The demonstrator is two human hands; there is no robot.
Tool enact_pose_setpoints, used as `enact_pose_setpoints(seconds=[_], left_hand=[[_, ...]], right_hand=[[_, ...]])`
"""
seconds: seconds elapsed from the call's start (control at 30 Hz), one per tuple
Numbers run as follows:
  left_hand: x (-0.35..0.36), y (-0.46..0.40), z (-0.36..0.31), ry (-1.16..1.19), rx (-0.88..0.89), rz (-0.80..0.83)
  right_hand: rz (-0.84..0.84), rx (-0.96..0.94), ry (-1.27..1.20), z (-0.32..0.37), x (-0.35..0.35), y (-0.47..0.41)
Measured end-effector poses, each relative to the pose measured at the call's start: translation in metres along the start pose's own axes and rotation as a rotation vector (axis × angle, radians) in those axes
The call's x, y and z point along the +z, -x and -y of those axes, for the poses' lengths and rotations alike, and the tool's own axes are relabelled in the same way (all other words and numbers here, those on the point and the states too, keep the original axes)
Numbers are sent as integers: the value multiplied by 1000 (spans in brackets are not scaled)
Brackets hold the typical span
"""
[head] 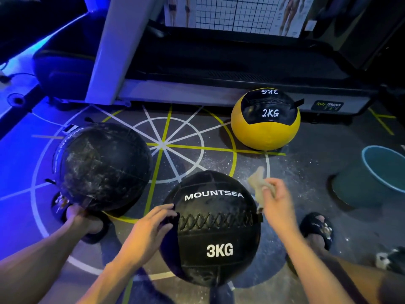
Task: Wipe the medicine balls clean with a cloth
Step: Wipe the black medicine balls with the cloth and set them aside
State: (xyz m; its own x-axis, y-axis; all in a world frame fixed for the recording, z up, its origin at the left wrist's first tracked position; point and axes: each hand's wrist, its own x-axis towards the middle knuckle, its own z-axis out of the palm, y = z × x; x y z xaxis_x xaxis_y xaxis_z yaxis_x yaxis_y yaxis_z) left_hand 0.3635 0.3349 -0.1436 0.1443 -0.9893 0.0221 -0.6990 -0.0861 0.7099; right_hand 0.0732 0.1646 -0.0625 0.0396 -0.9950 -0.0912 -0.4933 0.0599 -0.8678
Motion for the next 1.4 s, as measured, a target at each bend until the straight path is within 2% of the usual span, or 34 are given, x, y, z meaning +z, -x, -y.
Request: enact_pose_setpoints(seconds=[0.1,0.23,0.47,0.5,0.57,0.67,0.7,0.73,0.77,0.8,0.87,0.9,0.93,0.97,1.03,1.07,1.13,1.17,1.23,1.33,1.37,1.4], left_hand=[[18,2,-5,75,-96,-129],[33,7,-10,276,-145,-140],[41,6,-24,351,-140,-106],[43,5,-27,353,-135,-107],[45,2,-31,335,-133,-125],[39,1,-26,315,-162,-149],[37,1,-24,314,-171,-149],[36,0,-22,320,-184,-147],[36,0,-21,338,-201,-146],[35,0,-21,366,-220,-147],[38,0,-23,420,-248,-152],[39,0,-25,437,-253,-148],[40,0,-27,444,-251,-142],[41,-1,-29,444,-242,-138],[42,-2,-29,449,-228,-146],[42,-2,-28,458,-226,-149],[41,-1,-27,484,-228,-140],[40,0,-28,498,-231,-138],[39,1,-30,542,-232,-133],[43,0,-36,555,-220,-89],[45,0,-39,543,-208,-79],[46,-1,-42,524,-193,-69]], right_hand=[[163,-73,239,-16,20,23],[182,-105,357,-38,24,33],[-126,112,158,-30,42,46],[-157,52,177,-22,54,54],[-115,-253,264,-13,85,72],[203,-731,573,-22,101,87],[274,-829,633,-22,91,80],[307,-820,622,-23,78,69],[281,-721,574,-24,64,57],[213,-553,498,-30,50,42],[15,-98,332,-40,29,20],[-57,15,313,-42,27,18],[-100,21,287,-39,33,22],[-96,-56,255,-32,46,32],[65,-367,272,-13,75,60],[180,-546,373,-10,87,73],[245,-873,618,-15,93,77],[228,-892,636,-16,84,65],[196,-654,598,-24,59,28],[169,-75,575,-27,27,-32],[158,-6,558,-23,27,-40],[150,-16,523,-17,33,-38]])
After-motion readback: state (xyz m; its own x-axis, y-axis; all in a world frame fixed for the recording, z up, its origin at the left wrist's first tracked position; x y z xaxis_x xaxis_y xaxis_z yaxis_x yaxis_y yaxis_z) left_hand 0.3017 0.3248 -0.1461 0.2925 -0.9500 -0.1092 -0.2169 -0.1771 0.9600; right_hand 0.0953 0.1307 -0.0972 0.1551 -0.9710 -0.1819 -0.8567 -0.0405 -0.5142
